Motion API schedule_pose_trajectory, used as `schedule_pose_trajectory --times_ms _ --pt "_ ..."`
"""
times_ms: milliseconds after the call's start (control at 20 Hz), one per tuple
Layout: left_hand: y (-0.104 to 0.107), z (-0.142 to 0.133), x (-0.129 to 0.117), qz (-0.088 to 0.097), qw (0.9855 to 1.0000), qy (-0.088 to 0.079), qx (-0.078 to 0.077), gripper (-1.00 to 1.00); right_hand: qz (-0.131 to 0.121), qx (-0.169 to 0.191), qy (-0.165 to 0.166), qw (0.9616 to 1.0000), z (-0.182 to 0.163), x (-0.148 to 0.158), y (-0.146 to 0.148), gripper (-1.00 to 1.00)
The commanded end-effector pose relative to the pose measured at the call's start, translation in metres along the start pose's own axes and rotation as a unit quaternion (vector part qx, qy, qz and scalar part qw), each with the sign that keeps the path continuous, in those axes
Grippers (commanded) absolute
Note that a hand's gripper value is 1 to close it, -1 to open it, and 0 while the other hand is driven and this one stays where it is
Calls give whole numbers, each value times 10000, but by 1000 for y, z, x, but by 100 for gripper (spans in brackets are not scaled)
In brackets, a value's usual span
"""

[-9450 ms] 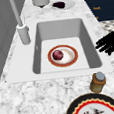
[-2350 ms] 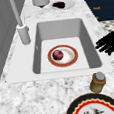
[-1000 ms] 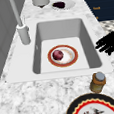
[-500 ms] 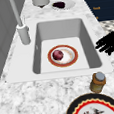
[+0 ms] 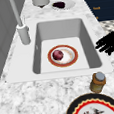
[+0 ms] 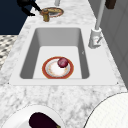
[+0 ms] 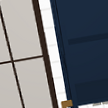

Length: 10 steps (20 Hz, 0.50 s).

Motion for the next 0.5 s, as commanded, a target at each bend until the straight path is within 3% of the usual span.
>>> schedule_pose_trajectory --times_ms 0,200,450 --pt "0 0 0 0 10000 0 0 0 96 -89 259 9996 -37 6 8 100" --pt "0 0 0 0 10000 0 0 0 209 -230 319 9990 -70 9 16 100" --pt "0 0 0 0 10000 0 0 0 2 -486 1 9988 -94 -27 39 100"
